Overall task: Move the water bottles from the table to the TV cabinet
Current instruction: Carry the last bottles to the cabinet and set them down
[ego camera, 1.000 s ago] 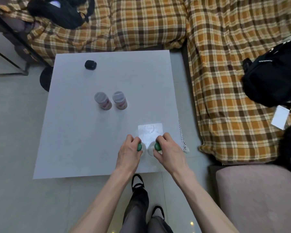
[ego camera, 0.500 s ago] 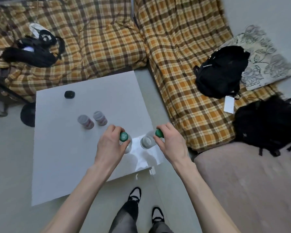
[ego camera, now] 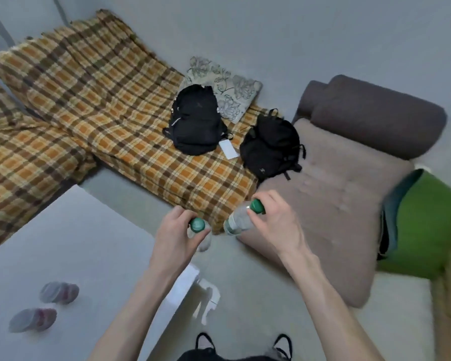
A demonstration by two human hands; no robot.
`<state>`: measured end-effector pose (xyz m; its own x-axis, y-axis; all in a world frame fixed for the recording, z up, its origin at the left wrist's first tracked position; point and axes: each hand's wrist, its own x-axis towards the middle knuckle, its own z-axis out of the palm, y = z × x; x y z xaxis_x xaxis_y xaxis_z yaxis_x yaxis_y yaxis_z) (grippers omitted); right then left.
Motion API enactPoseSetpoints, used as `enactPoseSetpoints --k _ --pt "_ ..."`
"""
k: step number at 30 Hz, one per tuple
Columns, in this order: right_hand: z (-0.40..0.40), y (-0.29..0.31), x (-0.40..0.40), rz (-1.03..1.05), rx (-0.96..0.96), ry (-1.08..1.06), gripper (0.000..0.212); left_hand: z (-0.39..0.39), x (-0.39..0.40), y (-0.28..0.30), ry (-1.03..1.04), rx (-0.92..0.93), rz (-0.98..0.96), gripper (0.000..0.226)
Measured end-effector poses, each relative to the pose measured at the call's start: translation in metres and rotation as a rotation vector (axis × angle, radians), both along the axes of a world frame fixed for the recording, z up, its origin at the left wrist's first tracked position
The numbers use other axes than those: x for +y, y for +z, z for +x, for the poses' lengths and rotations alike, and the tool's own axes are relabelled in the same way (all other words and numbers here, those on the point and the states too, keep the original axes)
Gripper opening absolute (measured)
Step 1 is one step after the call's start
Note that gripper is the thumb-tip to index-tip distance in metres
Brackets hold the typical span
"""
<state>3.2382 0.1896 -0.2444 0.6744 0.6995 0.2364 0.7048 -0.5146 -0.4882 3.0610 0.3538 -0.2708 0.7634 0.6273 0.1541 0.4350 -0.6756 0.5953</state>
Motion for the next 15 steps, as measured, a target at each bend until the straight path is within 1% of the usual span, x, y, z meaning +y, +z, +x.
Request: enactPoseSetpoints --k 4,8,15 --pt "0.027 0.017 -0.075 0.055 -0.029 -0.198 0.027 0.065 -0.035 0.010 -0.223 -0.047 0.029 0.025" --pt "0.054 0.027 -0.164 0.037 -0.043 -0.392 0.028 0.130 -0.090 0.020 -0.429 -0.067 0.059 0.028" --pt "0.086 0.033 -0.327 0.012 -0.098 -0.658 0.027 0.225 -0.223 0.033 -0.647 -0.111 0.065 0.030"
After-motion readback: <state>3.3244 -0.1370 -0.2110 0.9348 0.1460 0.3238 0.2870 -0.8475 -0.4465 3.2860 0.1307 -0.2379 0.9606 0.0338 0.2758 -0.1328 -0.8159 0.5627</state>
